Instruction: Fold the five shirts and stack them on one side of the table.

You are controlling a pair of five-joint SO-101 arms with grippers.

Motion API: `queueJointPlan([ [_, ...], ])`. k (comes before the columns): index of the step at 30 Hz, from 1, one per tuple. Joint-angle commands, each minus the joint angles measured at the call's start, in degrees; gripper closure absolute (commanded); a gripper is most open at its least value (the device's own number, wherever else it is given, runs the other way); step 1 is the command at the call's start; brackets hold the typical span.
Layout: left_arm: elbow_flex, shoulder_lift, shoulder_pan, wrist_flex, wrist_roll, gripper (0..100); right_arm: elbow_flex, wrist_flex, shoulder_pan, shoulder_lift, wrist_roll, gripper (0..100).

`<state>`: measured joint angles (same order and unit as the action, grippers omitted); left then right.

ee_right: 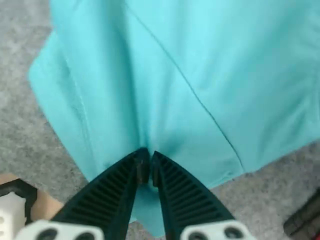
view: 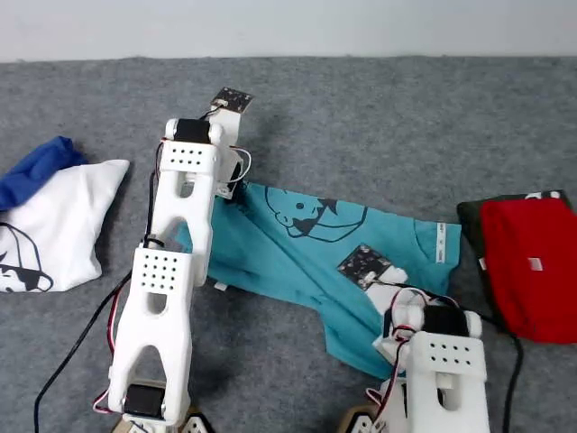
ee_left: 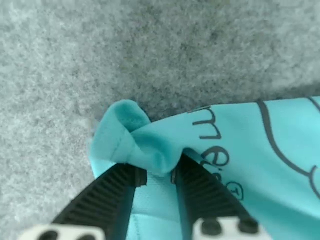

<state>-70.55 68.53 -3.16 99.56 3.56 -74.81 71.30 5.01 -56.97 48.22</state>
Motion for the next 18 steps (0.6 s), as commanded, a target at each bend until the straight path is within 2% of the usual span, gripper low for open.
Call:
queueJointPlan([
  [1, 8.4, -11.87, -1.05, 1.23, -0.79, 90, 0.35, 0.92, 4.88, -0.57, 0.62, 94.4],
  [6, 30.73, -28.4, -0.7, 0.97, 2.11, 90, 0.35, 0.92, 10.07, -0.57, 3.78, 79.4],
  [11, 47.08, -35.08, 0.7, -2.64, 5.54, 90, 0.97, -1.8, 11.03, -0.57, 4.31, 79.0],
  [14, 51.56, -33.58, 2.2, -5.8, 5.63, 90, 3.69, -3.21, 11.12, -0.57, 4.13, 79.0],
  [18, 53.85, -30.24, 2.9, -5.27, 5.89, 90, 8.09, -3.12, 11.12, -0.57, 1.14, 79.0],
])
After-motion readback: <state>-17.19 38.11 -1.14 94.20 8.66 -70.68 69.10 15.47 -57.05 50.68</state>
